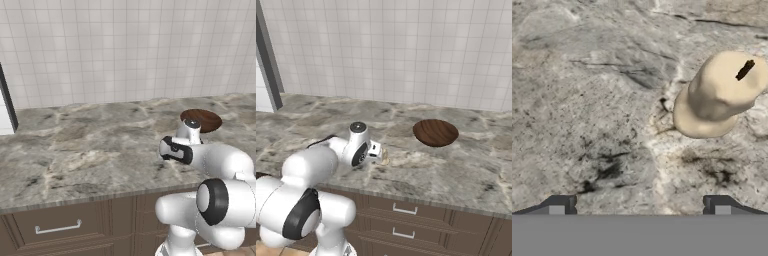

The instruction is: Pick the candle and candle from the dining table and place them in the open cabinet. Close the cabinet after placing the objects.

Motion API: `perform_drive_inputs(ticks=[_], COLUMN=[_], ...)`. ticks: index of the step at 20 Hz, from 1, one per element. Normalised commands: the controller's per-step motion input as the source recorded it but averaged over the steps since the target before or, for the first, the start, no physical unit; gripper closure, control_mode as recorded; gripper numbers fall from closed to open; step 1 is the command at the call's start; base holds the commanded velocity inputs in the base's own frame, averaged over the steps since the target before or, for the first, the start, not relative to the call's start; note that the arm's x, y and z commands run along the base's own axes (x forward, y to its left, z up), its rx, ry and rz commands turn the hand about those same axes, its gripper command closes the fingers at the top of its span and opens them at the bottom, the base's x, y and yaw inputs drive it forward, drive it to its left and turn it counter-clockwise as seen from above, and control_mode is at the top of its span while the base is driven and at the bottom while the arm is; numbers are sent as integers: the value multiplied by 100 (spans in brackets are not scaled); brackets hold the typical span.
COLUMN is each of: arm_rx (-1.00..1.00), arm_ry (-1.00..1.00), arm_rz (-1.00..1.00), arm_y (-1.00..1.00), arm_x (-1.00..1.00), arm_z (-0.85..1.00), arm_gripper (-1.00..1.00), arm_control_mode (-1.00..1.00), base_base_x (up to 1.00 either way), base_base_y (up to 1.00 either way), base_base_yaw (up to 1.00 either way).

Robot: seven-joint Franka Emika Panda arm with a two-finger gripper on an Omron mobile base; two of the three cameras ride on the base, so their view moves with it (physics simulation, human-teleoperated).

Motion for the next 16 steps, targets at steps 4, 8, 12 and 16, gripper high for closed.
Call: perform_drive_inputs(ticks=[4, 8, 12, 16], arm_rx=[3, 0, 0, 0], arm_ry=[0, 0, 0, 0], arm_rz=[-2, -4, -5, -5], arm_y=[0, -4, -3, -3], arm_x=[46, 13, -4, -24], arm_z=[0, 0, 0, 0], arm_gripper=[-100, -100, -100, -100], arm_control_mode=[-100, -100, -100, -100], base_base_x=[0, 0, 0, 0], base_base_y=[0, 0, 0, 0], base_base_yaw=[0, 0, 0, 0])
